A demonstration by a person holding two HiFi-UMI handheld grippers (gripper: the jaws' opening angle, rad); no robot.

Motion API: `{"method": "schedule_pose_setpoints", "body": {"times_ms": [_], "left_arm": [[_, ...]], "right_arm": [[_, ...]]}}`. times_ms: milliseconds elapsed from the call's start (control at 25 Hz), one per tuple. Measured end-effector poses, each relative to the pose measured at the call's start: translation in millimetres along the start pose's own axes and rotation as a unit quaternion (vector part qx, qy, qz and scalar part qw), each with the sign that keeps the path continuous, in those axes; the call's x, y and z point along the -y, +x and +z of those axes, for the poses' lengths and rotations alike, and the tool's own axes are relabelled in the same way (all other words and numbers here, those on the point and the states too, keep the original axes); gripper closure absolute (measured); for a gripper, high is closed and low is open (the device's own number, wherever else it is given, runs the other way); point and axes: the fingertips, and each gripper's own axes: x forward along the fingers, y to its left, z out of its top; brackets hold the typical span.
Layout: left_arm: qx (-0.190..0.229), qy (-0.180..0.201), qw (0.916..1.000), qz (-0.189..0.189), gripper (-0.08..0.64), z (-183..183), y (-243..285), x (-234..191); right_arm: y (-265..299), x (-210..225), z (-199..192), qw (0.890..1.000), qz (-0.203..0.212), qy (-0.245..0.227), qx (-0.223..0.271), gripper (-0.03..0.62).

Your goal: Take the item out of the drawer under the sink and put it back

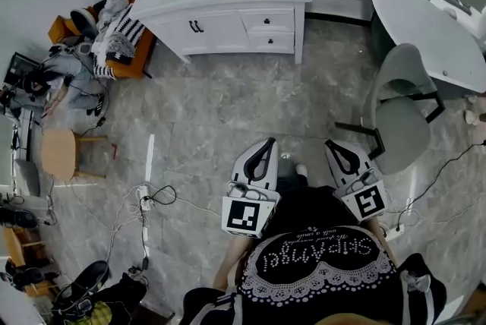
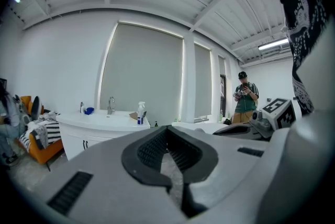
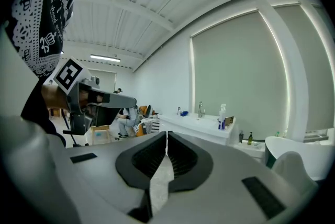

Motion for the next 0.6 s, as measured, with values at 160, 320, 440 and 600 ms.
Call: {"method": "schedule_pose_setpoints", "body": {"times_ms": [160, 320, 440, 600], "left_arm": [[0.011, -0.004, 0.9999, -0.005, 0.555, 4.7, 7.2, -4.9], [0.018, -0.005, 0.9998, -0.013, 0.557, 9.5, 18.7, -14.5], [0.002, 0.003, 0.9997, -0.026, 0.557, 9.6, 25.5, -26.8], [0.007, -0.006, 0.9998, -0.02, 0.557, 21.6, 36.1, -56.1]], "right_arm": [[7.6, 3.7, -2.1, 1.0, -0.002, 0.015, -0.005, 0.572], [22.0, 6.5, -0.9, 1.0, 0.0, 0.012, -0.006, 0.572], [36.9, 7.3, 4.4, 1.0, -0.005, 0.007, -0.003, 0.572], [64.3, 14.1, 19.4, 1.0, -0.012, 0.018, 0.005, 0.572]]}}
